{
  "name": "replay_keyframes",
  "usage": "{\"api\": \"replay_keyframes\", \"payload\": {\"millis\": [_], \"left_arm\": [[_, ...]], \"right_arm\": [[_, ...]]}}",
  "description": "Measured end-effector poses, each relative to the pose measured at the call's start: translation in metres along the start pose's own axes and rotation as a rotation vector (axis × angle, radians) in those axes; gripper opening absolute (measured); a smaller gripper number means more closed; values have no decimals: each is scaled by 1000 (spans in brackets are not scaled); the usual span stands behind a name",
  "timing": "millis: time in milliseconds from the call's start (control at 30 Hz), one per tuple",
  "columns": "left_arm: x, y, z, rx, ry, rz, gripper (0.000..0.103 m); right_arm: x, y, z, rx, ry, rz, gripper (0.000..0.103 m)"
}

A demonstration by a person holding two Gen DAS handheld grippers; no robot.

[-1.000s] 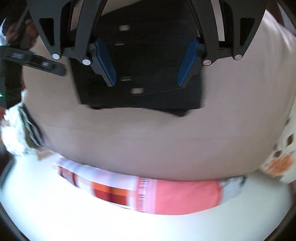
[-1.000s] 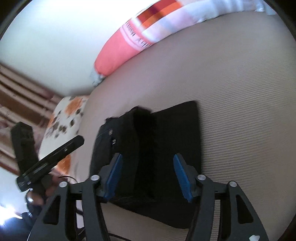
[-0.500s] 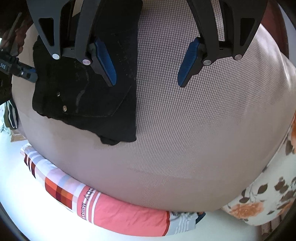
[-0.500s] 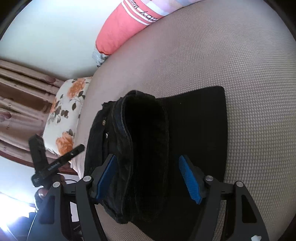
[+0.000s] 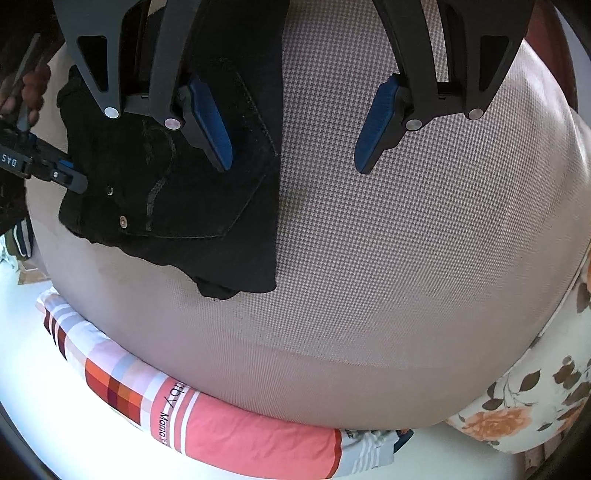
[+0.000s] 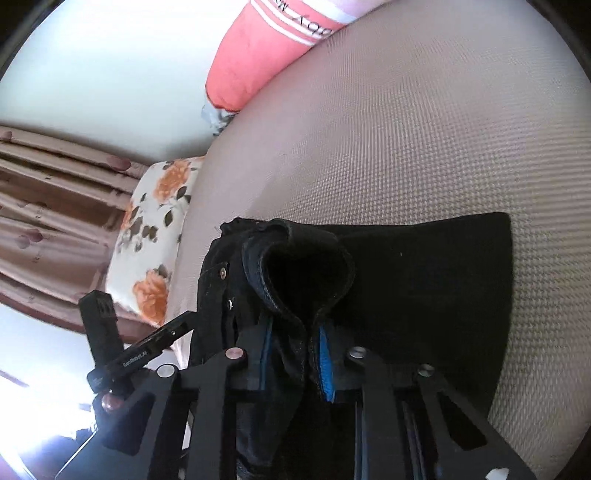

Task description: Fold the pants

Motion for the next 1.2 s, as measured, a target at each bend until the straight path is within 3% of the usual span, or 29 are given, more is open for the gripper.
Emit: {"api": "replay_keyframes", "payload": {"millis": [267, 433, 567, 667, 867, 1200], "left_arm": [[-8, -18, 7, 33, -31, -31, 69], [-10, -35, 13, 85, -53, -33, 69], [1, -48, 15, 129, -45, -19, 69], [16, -55, 13, 159, -12, -7, 69], [33, -60, 7, 193, 10, 15, 69], [25, -57, -9, 187, 2, 18, 69]], "right_arm": [[-62, 50, -10, -49, -142, -55, 9], [-86, 21, -7, 19, -200, -153, 9], [-78, -23, -12, 68, -178, -265, 9], [-70, -43, -13, 119, -181, -255, 10], [-71, -35, -14, 42, -161, -349, 24], [-87, -16, -38, 24, -144, -415, 25]]}}
Point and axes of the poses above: each gripper's, at about its wrist camera, not at the fingertips, and x roughly the way its jaws point, y to its left, z to its top, the point moved 2 cm from there along x, roughly the way its jaws point, and after that the axes turned 6 degrees about -y, right-handed, at the moved point
